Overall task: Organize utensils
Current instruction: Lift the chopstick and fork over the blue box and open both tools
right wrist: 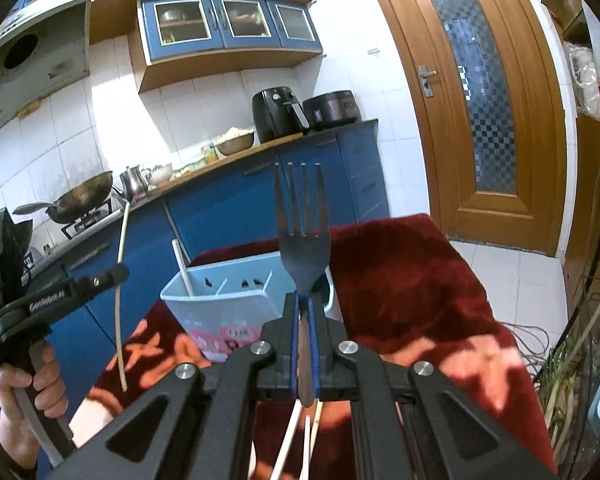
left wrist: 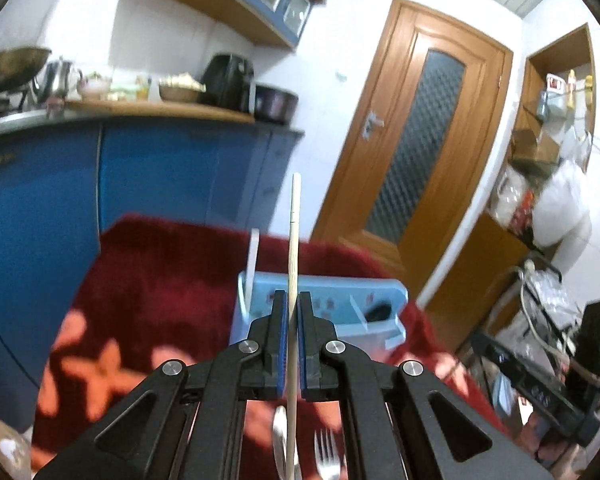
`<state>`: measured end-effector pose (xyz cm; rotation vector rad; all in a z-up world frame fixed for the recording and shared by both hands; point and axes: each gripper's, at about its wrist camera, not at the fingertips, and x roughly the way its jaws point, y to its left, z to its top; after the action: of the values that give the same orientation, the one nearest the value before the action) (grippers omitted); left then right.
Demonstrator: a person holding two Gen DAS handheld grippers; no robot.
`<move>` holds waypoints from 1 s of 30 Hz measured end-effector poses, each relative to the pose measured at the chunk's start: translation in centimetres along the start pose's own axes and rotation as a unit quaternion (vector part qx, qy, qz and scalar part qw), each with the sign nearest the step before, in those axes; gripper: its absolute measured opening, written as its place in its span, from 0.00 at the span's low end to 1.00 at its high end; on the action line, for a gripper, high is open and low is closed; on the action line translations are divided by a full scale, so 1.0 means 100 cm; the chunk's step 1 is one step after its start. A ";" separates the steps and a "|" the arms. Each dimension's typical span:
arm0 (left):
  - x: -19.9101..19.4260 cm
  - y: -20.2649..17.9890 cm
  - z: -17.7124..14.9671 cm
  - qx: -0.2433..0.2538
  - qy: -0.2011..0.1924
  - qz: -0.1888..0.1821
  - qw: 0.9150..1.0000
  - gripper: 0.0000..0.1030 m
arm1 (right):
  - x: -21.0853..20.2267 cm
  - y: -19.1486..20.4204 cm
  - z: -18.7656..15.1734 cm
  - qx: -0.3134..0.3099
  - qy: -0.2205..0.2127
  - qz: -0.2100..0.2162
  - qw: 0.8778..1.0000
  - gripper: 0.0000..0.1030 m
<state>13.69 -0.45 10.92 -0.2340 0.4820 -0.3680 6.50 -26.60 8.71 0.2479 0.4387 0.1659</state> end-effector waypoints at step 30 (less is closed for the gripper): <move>0.074 0.011 0.010 0.000 -0.150 0.078 0.986 0.04 | 0.092 0.023 0.033 -0.089 0.003 -0.023 0.996 0.06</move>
<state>20.61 -2.26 8.43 -0.2449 0.2013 -0.1761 15.92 -23.14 8.56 0.0633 0.4326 0.1597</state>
